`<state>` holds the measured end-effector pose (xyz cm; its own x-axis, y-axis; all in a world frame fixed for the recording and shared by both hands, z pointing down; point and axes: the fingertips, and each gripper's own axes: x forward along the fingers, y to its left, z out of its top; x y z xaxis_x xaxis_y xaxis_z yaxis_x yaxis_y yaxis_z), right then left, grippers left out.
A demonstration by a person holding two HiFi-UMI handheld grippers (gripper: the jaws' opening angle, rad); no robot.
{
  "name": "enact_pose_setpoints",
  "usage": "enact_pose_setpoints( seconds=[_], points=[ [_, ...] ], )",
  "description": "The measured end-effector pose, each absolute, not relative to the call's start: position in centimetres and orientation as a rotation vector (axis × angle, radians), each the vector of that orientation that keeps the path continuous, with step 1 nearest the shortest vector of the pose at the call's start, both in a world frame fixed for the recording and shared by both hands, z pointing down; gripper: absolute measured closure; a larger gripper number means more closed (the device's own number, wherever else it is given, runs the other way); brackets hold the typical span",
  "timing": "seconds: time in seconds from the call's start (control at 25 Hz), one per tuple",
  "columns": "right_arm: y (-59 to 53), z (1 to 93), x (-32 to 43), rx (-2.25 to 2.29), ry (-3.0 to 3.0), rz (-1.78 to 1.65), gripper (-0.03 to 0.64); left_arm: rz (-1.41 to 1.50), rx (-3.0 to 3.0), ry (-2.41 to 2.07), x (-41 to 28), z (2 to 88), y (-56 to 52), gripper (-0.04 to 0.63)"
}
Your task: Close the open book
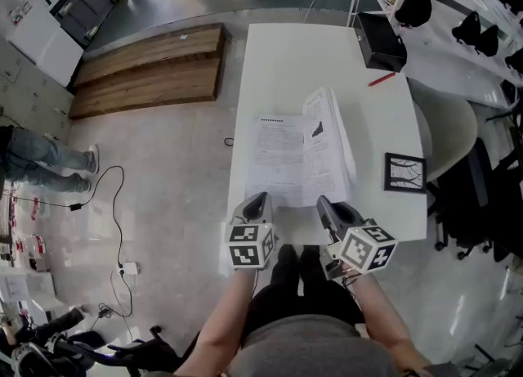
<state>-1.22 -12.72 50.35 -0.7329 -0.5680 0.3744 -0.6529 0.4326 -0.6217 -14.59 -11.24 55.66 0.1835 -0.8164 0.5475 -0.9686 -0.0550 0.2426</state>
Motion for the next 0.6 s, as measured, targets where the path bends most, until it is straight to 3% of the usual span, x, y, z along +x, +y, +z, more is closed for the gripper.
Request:
enact_pose_setpoints(
  seconds=[0.6],
  points=[
    [-12.1,52.7,-7.1,0.782,-2.526,0.948,0.588,0.296,1.768,-1.794,-18.1,55.6,-9.5,0.588]
  ],
)
